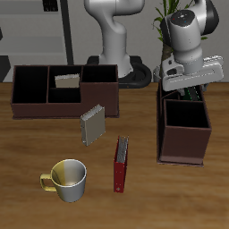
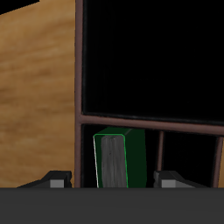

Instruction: Place the right yellow book into the back desk caddy's back compartment and place the green book into the left desk caddy's back compartment and place the left yellow book into the left desk caddy's left compartment

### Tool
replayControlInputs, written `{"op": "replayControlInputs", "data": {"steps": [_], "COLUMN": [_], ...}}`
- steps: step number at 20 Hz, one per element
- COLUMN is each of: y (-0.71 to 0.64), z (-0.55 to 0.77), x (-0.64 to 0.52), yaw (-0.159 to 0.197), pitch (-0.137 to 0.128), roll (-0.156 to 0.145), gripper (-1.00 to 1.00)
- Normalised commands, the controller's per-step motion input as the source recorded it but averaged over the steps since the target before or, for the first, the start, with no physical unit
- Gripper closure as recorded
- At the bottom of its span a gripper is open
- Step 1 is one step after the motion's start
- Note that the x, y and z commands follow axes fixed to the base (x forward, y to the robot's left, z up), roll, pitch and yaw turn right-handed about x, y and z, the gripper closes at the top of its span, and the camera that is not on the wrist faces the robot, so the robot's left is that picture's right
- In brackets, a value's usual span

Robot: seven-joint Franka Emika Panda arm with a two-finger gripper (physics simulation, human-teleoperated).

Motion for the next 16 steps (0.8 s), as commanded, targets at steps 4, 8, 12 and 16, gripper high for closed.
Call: {"op": "replayControlInputs", "data": {"steps": [4, 8, 12, 16], "y": [-0.02, -0.11, -0.49, -0.72], "z": [0.14, 0.32, 0.41, 0.44], "x": [0.02, 0.04, 0.03, 0.01], "yaw": [-0.008, 0.032, 0.035, -0.004], "pitch": [-0.016, -0.06, -0.064, -0.046], "roll": [-0.018, -0.028, -0.086, -0.1], "gripper": [-1.0, -1.0, -1.0, -1.0]}}
